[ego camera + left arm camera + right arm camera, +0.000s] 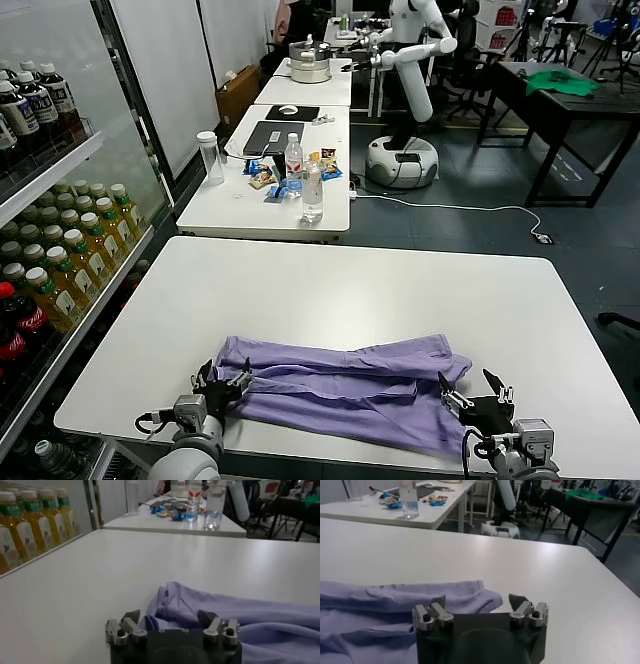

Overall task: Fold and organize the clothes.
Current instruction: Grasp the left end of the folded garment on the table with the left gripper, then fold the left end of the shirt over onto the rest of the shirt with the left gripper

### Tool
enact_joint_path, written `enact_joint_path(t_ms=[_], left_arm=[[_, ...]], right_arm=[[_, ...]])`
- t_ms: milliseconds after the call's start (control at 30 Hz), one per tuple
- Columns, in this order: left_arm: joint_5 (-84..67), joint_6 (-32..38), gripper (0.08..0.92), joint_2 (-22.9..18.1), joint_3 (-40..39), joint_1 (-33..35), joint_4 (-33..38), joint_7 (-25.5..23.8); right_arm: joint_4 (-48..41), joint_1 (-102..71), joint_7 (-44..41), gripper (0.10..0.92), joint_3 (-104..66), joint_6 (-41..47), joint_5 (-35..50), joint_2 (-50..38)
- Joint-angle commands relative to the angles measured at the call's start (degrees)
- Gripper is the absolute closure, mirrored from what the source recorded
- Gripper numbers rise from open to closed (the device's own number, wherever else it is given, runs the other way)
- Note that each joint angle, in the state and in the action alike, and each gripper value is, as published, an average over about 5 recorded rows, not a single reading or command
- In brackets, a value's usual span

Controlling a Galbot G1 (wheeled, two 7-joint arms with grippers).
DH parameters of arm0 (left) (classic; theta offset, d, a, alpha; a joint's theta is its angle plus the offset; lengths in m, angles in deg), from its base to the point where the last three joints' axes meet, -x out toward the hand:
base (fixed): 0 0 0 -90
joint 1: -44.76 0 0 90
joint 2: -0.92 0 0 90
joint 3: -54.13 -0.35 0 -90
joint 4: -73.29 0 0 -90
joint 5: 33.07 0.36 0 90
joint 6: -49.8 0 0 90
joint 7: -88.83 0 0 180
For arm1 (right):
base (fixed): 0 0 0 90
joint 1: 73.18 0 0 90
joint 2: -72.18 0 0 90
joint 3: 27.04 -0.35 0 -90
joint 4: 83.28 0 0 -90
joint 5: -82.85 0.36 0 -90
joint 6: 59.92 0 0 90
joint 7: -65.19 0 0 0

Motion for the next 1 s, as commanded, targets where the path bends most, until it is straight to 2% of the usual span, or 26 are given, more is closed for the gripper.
enact_joint_path(t_ms=[33,300,667,833,1000], left_arm=[[0.1,1.4,0.329,-2.0,-0.2,0.3,-2.9,0.7],[-6.5,3.6,0.563,1.1,4.2,0.3,-2.8,-0.7],[-17.9,4.0,0.864,14.6,23.0,-1.0,-1.7,-3.0],[-24.6,2.5,0.883,17.6,30.9,-1.9,0.6,-3.1],[-38.4,0.1,0.883,15.3,31.9,-0.7,10.2,-2.4]], right_arm=[[0.4,-0.6,0.1,0.203,-0.1,0.0,-0.3,0.3],[0.8,-0.6,0.2,0.203,-0.3,0.0,-0.2,0.5],[0.6,0.1,0.5,0.203,0.0,-0.1,-0.2,0.8],[0.8,-0.1,0.6,0.203,-0.2,-0.1,-0.2,0.8],[1.0,-0.6,0.7,0.203,-0.2,-0.2,-0.5,1.3]])
